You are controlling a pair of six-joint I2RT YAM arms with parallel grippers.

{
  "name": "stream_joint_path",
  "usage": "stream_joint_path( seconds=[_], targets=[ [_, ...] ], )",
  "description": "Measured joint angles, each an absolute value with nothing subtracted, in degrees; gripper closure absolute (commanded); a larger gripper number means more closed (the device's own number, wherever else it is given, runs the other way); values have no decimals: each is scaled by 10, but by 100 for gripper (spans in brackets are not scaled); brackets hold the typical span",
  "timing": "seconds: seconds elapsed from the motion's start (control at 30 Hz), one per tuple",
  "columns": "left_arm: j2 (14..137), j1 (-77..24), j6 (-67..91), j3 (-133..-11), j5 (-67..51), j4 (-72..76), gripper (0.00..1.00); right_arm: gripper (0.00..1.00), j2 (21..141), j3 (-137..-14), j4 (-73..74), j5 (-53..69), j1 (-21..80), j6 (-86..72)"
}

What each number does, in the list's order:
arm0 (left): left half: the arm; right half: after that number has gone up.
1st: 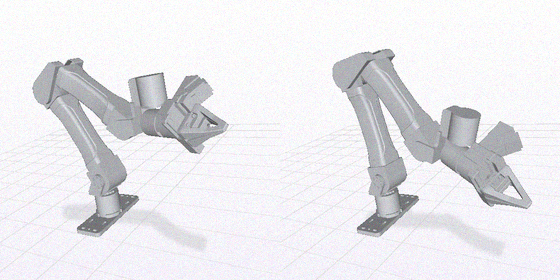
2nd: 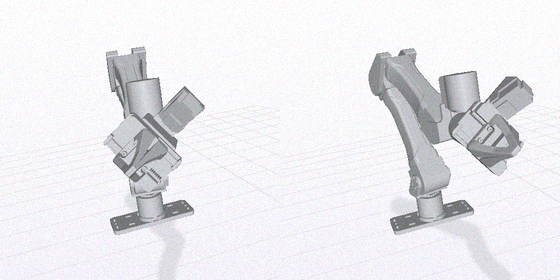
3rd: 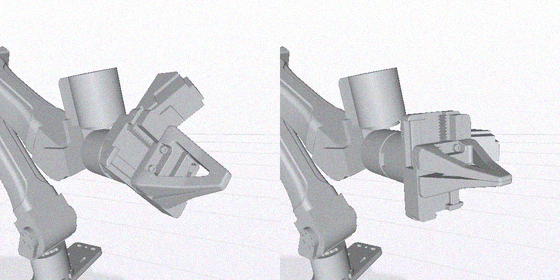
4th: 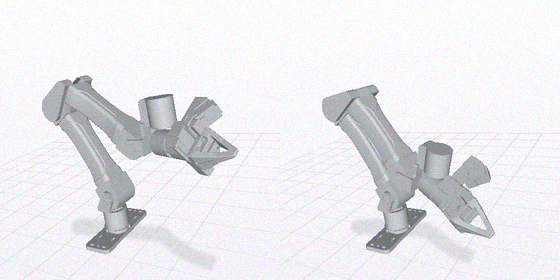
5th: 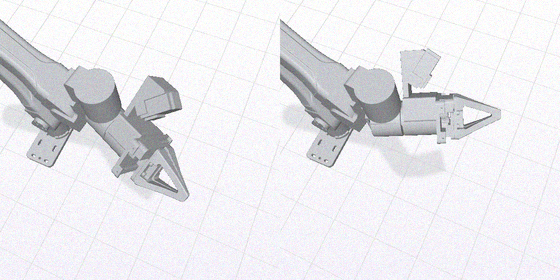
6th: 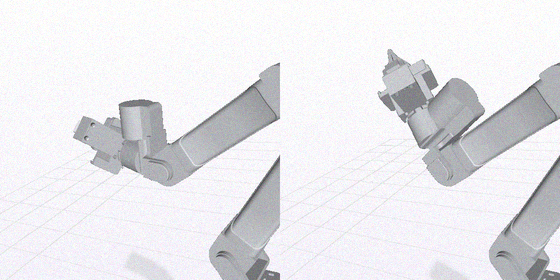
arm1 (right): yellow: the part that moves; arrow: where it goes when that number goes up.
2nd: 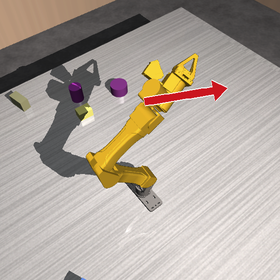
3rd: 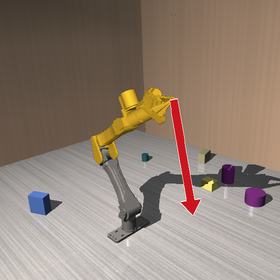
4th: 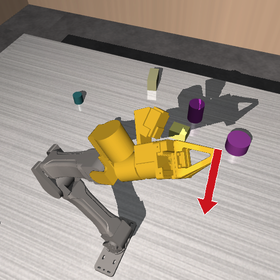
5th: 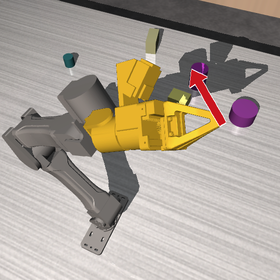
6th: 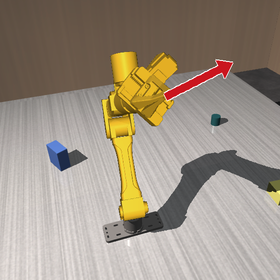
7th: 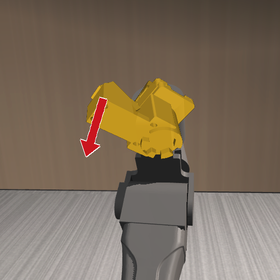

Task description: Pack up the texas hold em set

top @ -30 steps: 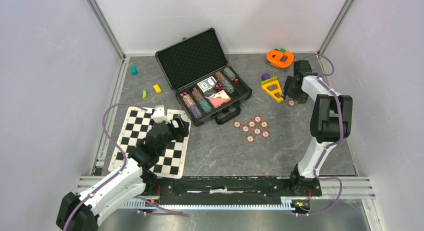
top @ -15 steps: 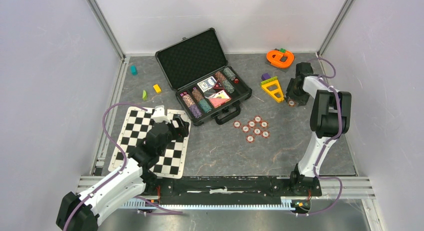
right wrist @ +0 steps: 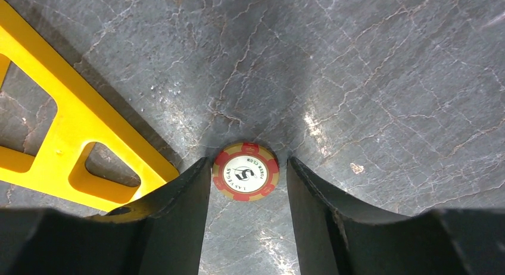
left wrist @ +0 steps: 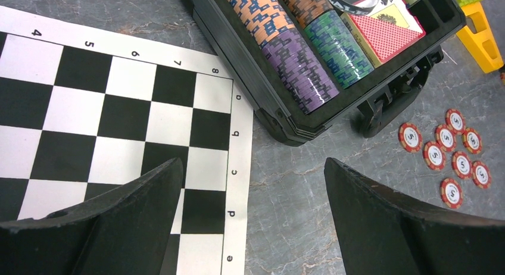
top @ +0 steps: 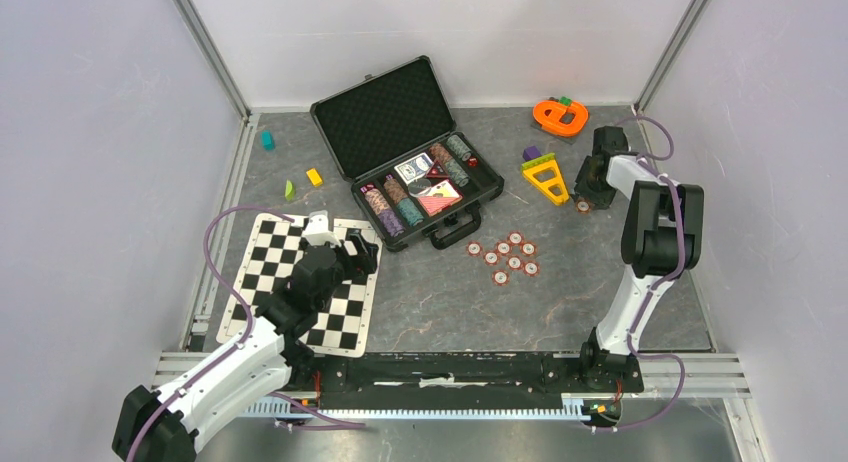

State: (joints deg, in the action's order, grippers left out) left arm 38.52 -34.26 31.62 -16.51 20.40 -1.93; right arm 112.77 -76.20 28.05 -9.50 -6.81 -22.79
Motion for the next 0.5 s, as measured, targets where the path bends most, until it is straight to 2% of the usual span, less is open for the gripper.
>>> stream_joint_path(
  seconds=[0.3,0.5],
  targets=[
    [379,-343,316,-165,204,-21,6,48,1113,-738,257,-87,-69,-233],
    [376,-343,316,-165,204,-29,6,39,1095,-715,249,-71,-69,-247]
  ],
)
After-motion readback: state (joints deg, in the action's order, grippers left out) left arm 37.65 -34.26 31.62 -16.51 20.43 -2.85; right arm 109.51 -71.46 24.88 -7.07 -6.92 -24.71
